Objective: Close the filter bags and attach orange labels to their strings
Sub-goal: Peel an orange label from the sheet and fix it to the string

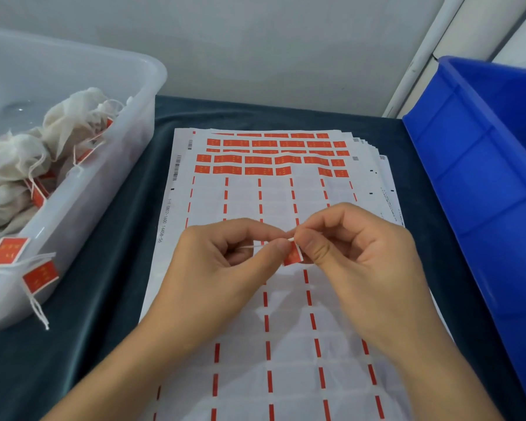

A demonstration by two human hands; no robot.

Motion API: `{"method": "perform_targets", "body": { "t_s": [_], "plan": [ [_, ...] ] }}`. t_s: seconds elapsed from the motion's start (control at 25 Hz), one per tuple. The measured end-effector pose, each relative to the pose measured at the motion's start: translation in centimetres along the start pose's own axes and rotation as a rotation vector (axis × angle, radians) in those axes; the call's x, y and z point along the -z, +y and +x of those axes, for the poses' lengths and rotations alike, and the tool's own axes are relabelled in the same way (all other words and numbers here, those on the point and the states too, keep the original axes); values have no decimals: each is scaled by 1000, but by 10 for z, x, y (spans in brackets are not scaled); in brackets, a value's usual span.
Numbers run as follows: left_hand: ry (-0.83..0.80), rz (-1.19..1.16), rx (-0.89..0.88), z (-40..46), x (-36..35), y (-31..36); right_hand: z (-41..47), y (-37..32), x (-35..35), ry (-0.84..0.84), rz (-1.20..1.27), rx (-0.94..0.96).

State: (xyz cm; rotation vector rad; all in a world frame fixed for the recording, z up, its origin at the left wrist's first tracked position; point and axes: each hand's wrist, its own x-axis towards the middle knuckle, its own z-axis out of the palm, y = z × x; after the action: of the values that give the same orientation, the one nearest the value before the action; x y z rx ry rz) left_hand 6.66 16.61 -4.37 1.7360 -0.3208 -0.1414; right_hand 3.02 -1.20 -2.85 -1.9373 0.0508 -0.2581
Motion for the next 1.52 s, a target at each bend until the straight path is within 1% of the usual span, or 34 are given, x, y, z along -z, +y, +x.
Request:
{"method": "perform_targets", "body": {
  "t_s": [0.16, 0.24, 0.52, 0.64, 0.8, 0.92, 1.04, 1.2, 1.36, 1.52],
  "plan": [
    [-50, -86, 78, 3, 1, -2, 0, 1, 0, -6, 78, -66],
    [-63, -93, 98, 3, 2, -3, 0, 1, 0, -13, 108, -91],
    [-45, -139, 157, 4, 2, 3, 0, 0, 2, -51, 174, -139],
    [-46, -174, 208, 5, 1, 4, -1, -1, 6, -112, 260, -176],
    [-40, -162, 220, 5, 0, 0, -1, 0, 5, -138, 261, -172],
    [-27, -140, 209, 7, 0, -2, -1, 0, 6, -143, 289, -178],
    [-39, -100, 174, 7, -1, -3, -1, 0, 3, -198, 277, -191],
    [-74, -79, 116, 7, 0, -5, -1, 1, -4, -150, 174, -165],
    [-55, 28, -3, 7, 3, -2, -1, -4, -3, -148, 182, -146],
    [11, 65, -85, -1, 9, 12, 0, -26, -4, -71, 132, -72]
  ]
}}
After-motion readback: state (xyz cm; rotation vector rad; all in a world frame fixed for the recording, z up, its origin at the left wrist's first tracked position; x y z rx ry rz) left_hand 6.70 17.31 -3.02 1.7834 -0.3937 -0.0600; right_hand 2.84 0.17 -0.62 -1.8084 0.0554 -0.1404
